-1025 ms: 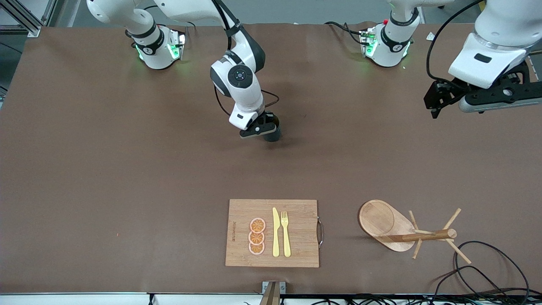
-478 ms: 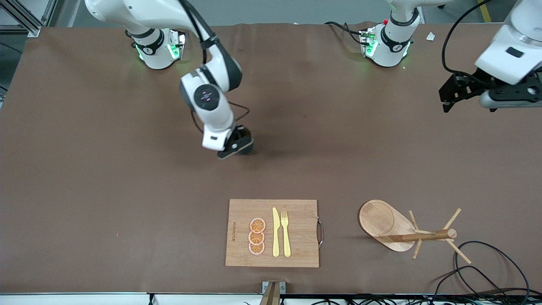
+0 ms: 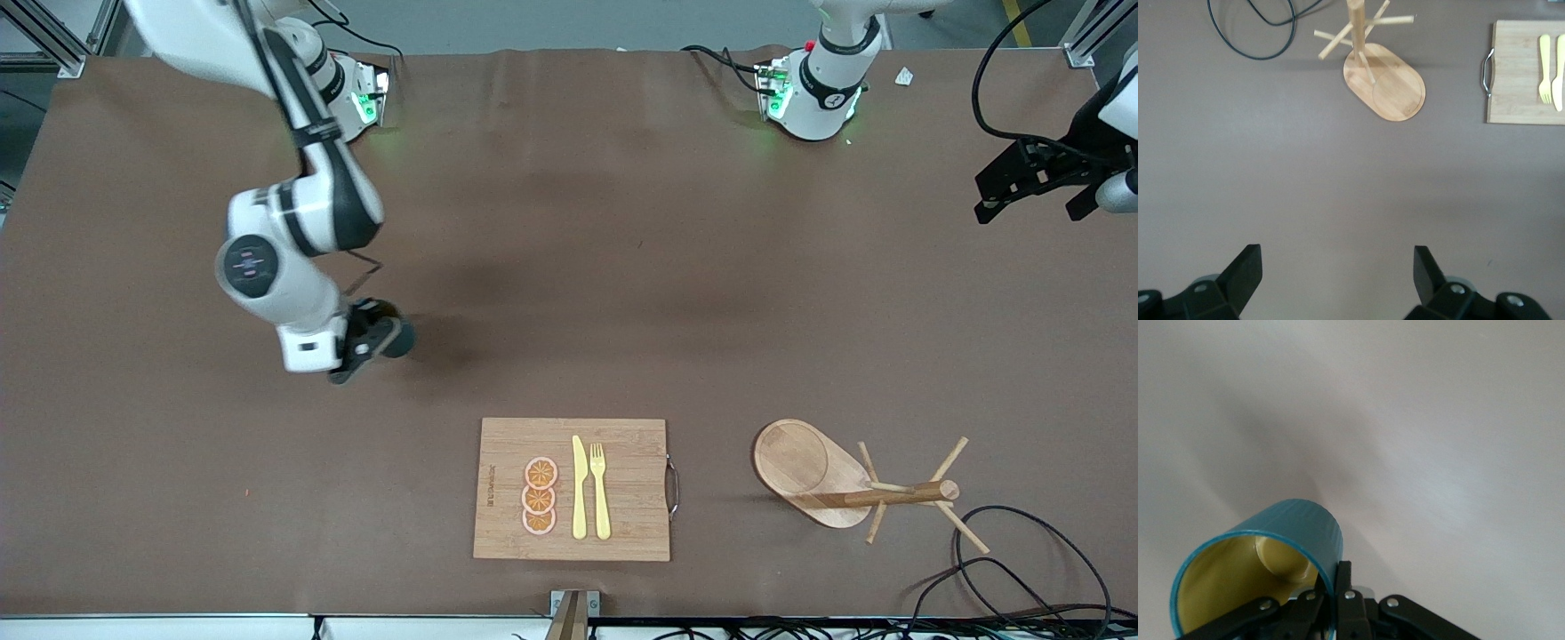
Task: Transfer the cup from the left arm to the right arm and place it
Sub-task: 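Carry the teal mug sideways across the table with the right gripper, then set the mug down and open the right gripper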
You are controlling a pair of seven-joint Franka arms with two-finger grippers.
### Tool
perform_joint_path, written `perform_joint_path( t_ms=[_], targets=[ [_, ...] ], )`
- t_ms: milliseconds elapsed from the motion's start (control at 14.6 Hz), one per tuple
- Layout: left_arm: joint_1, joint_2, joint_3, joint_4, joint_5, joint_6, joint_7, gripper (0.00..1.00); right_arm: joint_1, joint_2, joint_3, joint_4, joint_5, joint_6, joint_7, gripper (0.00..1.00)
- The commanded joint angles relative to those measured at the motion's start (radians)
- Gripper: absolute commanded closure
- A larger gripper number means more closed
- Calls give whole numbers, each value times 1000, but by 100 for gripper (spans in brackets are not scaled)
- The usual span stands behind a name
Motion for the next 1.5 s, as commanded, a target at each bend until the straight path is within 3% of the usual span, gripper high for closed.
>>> perform_joint_path(
  t_ms=[0,205,547,820,1025,1093,1161,1230,1298,1435],
  targets=[
    [-33,-33,44,-41,-21,-6,63,0,-150,-32,21,-27,-12,-5,-268,99],
    [-33,-24,40,-41,-21,-1,87,0,-267,-24,21,-27,-28,-2,-483,99],
    [-26,-30,35,-46,-25,-1,90,0,-361,-15,23,-49,-41,25,-687,99],
    [-21,-30,-2,-39,-24,-12,92,0,-369,-12,25,-181,-41,205,-760,98],
    [-23,-30,-9,-41,-22,-16,94,0,-367,-10,25,-202,-41,233,-780,93],
    [-23,-30,-9,-41,-21,-24,94,0,-367,-10,25,-204,-41,233,-780,87],
    [-24,-29,-9,-38,-13,-22,94,0,-366,-10,25,-204,-41,230,-778,67],
    [-24,-27,-9,-36,-10,-22,94,0,-367,-9,25,-202,-39,224,-777,8],
    [-23,-27,-9,-36,-10,-22,92,0,-369,-9,25,-198,-39,219,-775,0],
    [-21,-24,-9,-38,-10,-22,94,0,-366,-15,25,-161,-39,147,-763,0]
  ],
)
